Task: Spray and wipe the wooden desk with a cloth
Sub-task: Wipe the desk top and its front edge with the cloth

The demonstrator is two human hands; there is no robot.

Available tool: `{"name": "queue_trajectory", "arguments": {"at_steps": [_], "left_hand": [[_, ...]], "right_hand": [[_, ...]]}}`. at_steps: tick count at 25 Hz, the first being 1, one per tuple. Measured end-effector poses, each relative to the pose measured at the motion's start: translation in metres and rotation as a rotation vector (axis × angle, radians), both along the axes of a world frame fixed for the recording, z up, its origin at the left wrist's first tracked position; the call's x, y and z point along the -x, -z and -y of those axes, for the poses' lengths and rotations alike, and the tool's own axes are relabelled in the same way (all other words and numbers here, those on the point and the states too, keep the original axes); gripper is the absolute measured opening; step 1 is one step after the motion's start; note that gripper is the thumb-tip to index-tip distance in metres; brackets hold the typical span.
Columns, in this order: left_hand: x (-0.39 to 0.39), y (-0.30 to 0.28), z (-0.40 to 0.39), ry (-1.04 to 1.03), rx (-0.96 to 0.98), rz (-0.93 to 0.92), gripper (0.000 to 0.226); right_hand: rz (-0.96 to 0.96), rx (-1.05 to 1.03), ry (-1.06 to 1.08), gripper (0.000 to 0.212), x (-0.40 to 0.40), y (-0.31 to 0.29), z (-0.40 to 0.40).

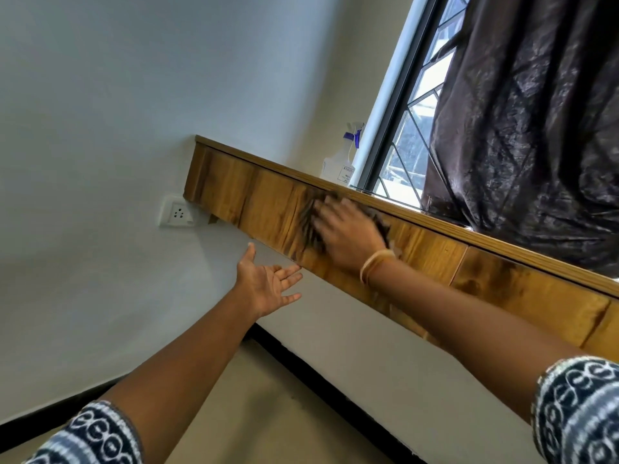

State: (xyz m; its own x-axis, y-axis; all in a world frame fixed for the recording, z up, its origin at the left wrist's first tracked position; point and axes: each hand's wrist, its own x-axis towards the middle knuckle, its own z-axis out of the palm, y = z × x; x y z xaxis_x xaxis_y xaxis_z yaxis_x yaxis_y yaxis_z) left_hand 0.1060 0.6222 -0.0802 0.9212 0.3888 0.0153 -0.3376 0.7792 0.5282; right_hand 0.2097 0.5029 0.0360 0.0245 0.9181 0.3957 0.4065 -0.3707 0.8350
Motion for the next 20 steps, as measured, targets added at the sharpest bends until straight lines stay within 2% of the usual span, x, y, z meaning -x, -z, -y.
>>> {"name": "queue_trajectory", "arguments": {"at_steps": [2,5,7,9,11,12,16,18,20], "left_hand": [[-0.001,-0.001,-0.006,-0.019,0.02,0.018,0.098],[-0.006,-0.002,-0.013,-0.028,0.063,0.043,0.097],[-0.012,-0.001,-0.012,-0.04,0.087,0.081,0.095],[-0.015,0.0,-0.009,-0.028,0.099,0.097,0.094],[-0.013,-0.001,-0.007,-0.026,0.096,0.058,0.094],[-0.01,-0.004,-0.007,-0.038,0.086,0.033,0.095],[-0.001,-0.017,-0.012,-0.061,0.087,0.006,0.098],[0.002,-0.024,-0.006,-0.042,0.067,-0.005,0.099],[0.003,-0.027,-0.007,-0.031,0.027,-0.025,0.1]], "right_hand": [[0.033,-0.105,0.041,0.057,-0.001,-0.031,-0.019],[-0.02,-0.14,0.061,0.06,0.002,-0.023,-0.028],[-0.042,-0.011,0.012,0.058,0.003,0.006,-0.023],[-0.049,0.257,-0.018,0.053,0.001,0.039,-0.013],[-0.076,0.409,0.004,0.051,0.001,0.045,-0.008],[-0.084,0.366,-0.002,0.051,0.0,0.036,-0.009],[-0.078,-0.113,0.062,0.055,-0.005,-0.029,-0.008],[-0.09,-0.206,0.121,0.056,-0.005,-0.037,0.016],[-0.049,-0.203,0.138,0.056,-0.004,-0.027,0.038]]}}
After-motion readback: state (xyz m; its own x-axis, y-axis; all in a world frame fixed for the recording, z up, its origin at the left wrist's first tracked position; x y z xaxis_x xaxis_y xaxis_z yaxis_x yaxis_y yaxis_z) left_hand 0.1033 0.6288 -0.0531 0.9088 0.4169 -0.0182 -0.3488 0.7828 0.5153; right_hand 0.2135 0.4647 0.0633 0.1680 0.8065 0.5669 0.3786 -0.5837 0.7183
